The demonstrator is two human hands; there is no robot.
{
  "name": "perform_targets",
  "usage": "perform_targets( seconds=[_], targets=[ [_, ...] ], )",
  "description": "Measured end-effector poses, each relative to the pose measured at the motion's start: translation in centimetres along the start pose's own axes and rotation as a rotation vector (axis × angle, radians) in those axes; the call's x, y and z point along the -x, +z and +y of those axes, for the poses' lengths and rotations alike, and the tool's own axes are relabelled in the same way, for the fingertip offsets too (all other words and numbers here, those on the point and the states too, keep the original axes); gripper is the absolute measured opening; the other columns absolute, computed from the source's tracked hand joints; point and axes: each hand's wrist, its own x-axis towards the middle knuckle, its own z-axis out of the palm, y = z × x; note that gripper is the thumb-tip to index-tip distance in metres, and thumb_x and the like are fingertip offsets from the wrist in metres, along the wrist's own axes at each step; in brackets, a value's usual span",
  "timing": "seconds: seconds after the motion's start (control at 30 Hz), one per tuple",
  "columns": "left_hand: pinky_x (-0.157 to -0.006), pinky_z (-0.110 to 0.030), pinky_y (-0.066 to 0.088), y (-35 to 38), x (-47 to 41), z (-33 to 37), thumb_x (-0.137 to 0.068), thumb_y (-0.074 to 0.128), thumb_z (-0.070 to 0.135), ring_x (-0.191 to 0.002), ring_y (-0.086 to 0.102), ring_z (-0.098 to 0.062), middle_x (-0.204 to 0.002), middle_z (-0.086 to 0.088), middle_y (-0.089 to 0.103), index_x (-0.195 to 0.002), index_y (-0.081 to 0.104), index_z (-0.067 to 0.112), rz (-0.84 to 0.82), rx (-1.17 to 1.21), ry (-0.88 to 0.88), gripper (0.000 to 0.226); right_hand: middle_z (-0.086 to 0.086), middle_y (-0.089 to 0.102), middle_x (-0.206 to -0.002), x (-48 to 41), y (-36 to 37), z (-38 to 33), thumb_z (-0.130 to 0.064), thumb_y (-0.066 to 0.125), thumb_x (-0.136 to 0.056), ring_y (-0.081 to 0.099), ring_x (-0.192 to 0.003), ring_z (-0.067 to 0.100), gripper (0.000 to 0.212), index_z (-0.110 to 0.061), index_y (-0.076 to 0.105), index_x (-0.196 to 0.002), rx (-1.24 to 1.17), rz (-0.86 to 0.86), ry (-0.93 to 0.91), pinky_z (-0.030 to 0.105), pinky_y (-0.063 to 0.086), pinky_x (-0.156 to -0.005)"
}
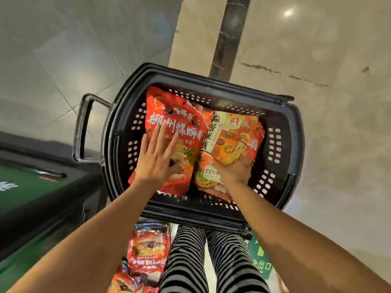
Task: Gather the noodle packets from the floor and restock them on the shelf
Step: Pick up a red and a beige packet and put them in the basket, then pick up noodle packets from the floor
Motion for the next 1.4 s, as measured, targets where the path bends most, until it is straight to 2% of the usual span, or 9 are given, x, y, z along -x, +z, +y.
perform_targets(
  seconds=[0.2,0.3,0.43,0.53,0.6,0.7,0.93,1.13,1.4],
  targets=[
    [-0.119,-0.051,-0.01,1.6,-1.6,-1.5,-0.08,0.006,0.087,-0.142,-0.039,-0.023,-0.149,-0.008,-0.049,-0.139,-0.046,0.025,-0.116,-0.054,-0.024,0.1,0.021,0.035,-0.145,-1.9,0.4,1.6,-0.084,0.064,-0.058,0.034,-0.131,0.034,0.132,0.0,0.017,-0.149,0.38,0.115,-0.137,0.041,0.032,-0.107],
    [-0.122,-0.051,-0.006,2.3,-2.5,-2.0,-0.079,0.01,0.086,-0.141,-0.041,-0.022,-0.147,-0.007,-0.051,-0.137,-0.049,0.025,-0.161,-0.031,-0.016,0.103,0.023,0.03,-0.148,-3.5,0.1,2.9,-0.087,0.063,-0.052,0.028,-0.136,0.037,0.142,-0.009,0.003,-0.154,0.349,0.073,-0.077,0.046,0.025,-0.112],
    [-0.123,-0.051,0.014,2.7,-3.3,-2.8,-0.074,0.013,0.084,-0.147,-0.026,-0.023,-0.148,-0.007,-0.05,-0.136,-0.05,0.029,-0.274,0.051,-0.046,0.104,0.025,0.031,-0.15,-5.1,0.0,4.1,-0.082,0.066,-0.057,0.027,-0.139,0.04,0.141,-0.018,-0.012,-0.155,0.271,-0.017,-0.05,0.047,0.027,-0.112],
    [-0.121,-0.048,-0.003,2.4,-3.9,-2.8,-0.067,0.004,0.085,-0.15,-0.017,-0.025,-0.14,-0.008,-0.055,-0.129,-0.055,0.031,-0.361,0.05,-0.081,0.101,0.022,0.025,-0.155,-5.6,0.0,4.6,-0.078,0.07,-0.059,0.021,-0.142,0.039,0.14,-0.023,-0.016,-0.154,0.192,-0.064,-0.05,0.049,0.025,-0.113],
    [-0.118,-0.046,-0.013,2.1,-4.1,-2.6,-0.063,-0.004,0.084,-0.145,-0.029,-0.025,-0.14,-0.008,-0.054,-0.128,-0.056,0.031,-0.386,0.002,-0.088,0.099,0.022,0.024,-0.155,-5.7,-0.1,4.5,-0.077,0.071,-0.06,0.021,-0.142,0.039,0.14,-0.024,-0.019,-0.154,0.185,-0.089,-0.051,0.05,0.026,-0.113],
    [-0.121,-0.048,-0.007,1.1,-4.0,-2.0,-0.072,0.003,0.084,-0.143,-0.034,-0.026,-0.147,-0.009,-0.049,-0.134,-0.051,0.031,-0.364,-0.05,-0.114,0.098,0.025,0.023,-0.155,-5.4,-0.8,3.9,-0.08,0.067,-0.062,0.021,-0.143,0.04,0.14,-0.021,-0.021,-0.153,0.248,-0.115,-0.04,0.048,0.026,-0.114],
    [-0.121,-0.048,-0.006,-4.8,-0.9,3.3,-0.094,0.019,0.072,-0.146,-0.026,-0.031,-0.151,-0.016,-0.04,-0.148,-0.031,0.017,-0.369,-0.118,-0.152,0.092,0.022,0.025,-0.154,0.3,-6.6,4.9,-0.078,0.063,-0.069,0.026,-0.142,0.038,0.125,-0.012,0.0,-0.155,0.326,-0.049,-0.127,0.047,0.03,-0.113],
    [-0.122,-0.048,-0.007,-9.8,3.9,11.9,-0.097,0.021,0.068,-0.148,-0.024,-0.029,-0.158,-0.013,-0.031,-0.153,-0.022,0.017,-0.335,-0.088,-0.032,0.087,0.015,0.045,-0.141,6.4,-13.0,11.5,-0.075,0.07,-0.064,0.041,-0.128,0.033,0.111,-0.015,0.028,-0.148,0.056,-0.012,-0.283,0.042,0.037,-0.103],
    [-0.123,-0.046,-0.006,-10.1,11.1,27.2,-0.095,0.025,0.07,-0.15,-0.019,-0.031,-0.162,-0.014,-0.023,-0.155,-0.017,0.016,-0.294,-0.224,0.277,0.091,0.018,0.028,-0.154,10.8,-16.1,29.3,-0.074,0.056,-0.079,0.023,-0.144,0.036,0.11,-0.007,0.013,-0.155,-0.163,0.069,0.181,0.045,0.026,-0.115]
  ],
)
